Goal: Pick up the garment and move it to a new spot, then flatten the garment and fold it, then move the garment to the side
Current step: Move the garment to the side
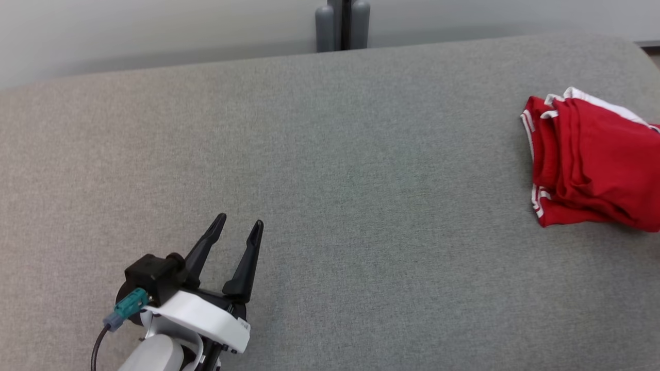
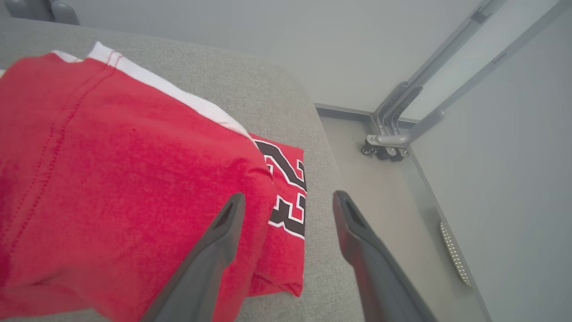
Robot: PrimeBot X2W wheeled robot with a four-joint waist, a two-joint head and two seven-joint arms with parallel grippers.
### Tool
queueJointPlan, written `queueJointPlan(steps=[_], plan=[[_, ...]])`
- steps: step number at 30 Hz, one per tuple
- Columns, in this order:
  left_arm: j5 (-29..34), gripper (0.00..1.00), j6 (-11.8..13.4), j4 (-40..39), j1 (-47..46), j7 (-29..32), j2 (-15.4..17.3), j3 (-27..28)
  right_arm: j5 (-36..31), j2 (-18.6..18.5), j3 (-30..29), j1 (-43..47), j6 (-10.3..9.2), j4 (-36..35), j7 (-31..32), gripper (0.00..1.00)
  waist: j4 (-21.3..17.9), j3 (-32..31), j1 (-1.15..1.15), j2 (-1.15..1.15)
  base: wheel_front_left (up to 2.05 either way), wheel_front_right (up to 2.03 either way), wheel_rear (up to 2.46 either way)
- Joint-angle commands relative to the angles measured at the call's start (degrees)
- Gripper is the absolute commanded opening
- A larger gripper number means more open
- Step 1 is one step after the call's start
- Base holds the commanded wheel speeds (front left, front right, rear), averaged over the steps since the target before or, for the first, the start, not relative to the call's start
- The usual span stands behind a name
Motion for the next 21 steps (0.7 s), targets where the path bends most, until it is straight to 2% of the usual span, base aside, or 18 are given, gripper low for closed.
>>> queueJointPlan(steps=[1,8,16,21], plan=[[-0.4,1.0,-0.1,0.1,0.8,-0.3,-0.1,0.0,-0.9,-0.3,-0.7,1.2,-0.01,0.3,-0.6,1.0,-0.5,-1.4,0.0,0.0,0.0,0.0,0.0],[-1.1,1.0,0.4,1.5,3.8,-0.3,-0.8,-0.3,-6.0,3.0,-6.6,3.3,-0.01,0.3,-4.8,1.0,-2.6,-8.7,0.0,0.0,0.0,0.0,0.0],[-1.7,1.0,1.6,1.0,7.3,-0.6,-1.1,0.7,-9.9,7.9,-9.9,1.8,-0.01,0.0,-7.2,1.0,-5.4,-15.2,0.0,0.0,0.0,0.0,0.0],[-1.7,1.0,2.2,0.4,8.7,-0.7,-1.2,1.5,-10.3,7.0,-15.6,2.9,-0.01,-6.8,-7.2,1.0,-6.1,-17.7,0.0,0.0,0.0,0.0,0.0]])
